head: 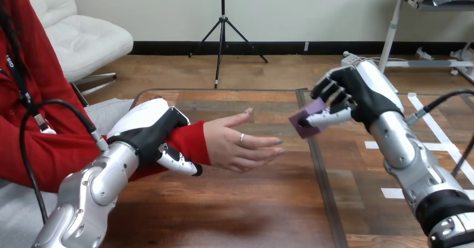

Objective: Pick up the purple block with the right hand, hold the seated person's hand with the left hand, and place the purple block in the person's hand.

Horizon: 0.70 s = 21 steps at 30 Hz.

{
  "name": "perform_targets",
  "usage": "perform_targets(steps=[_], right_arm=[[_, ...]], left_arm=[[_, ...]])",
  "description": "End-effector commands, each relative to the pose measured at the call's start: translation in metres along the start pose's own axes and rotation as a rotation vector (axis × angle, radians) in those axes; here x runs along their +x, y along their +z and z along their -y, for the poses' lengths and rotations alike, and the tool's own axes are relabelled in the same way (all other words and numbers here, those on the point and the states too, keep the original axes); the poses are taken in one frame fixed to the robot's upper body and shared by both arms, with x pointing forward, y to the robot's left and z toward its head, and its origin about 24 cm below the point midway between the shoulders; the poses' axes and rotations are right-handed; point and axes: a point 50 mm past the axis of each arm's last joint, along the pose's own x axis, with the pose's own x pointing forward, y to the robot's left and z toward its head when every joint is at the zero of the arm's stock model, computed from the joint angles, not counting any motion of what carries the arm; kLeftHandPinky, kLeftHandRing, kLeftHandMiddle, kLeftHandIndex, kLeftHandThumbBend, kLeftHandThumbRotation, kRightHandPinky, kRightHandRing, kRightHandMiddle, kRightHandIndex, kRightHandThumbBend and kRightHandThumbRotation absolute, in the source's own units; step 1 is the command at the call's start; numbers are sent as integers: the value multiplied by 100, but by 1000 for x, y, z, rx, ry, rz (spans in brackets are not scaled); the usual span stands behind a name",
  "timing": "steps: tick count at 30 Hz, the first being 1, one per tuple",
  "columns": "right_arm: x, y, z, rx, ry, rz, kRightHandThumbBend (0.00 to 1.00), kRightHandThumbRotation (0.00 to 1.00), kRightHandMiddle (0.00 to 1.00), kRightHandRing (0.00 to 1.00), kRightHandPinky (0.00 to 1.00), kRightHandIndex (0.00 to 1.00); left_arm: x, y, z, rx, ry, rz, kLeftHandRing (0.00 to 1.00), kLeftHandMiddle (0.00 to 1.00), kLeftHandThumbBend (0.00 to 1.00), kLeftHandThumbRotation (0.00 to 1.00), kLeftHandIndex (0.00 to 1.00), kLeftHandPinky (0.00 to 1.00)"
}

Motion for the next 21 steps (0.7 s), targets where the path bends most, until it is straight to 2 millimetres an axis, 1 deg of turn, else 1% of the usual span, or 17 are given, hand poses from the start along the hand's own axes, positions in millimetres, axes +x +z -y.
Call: perform_targets(steps=[1, 12, 21], right_arm=[[24, 92, 42, 16, -126, 310, 76, 0, 45, 39, 35, 47], [24, 106, 35, 47, -113, 353, 75, 0, 45, 39, 35, 47], [23, 117, 30, 60, -99, 389, 76, 0, 44, 37, 33, 46]], left_arm=[[16, 88, -60, 7, 208, 320, 21, 30, 66, 0, 33, 14], [17, 93, -62, -6, 205, 327, 20, 30, 64, 0, 33, 14], [18, 96, -63, -13, 208, 337, 20, 30, 64, 0, 33, 14]])
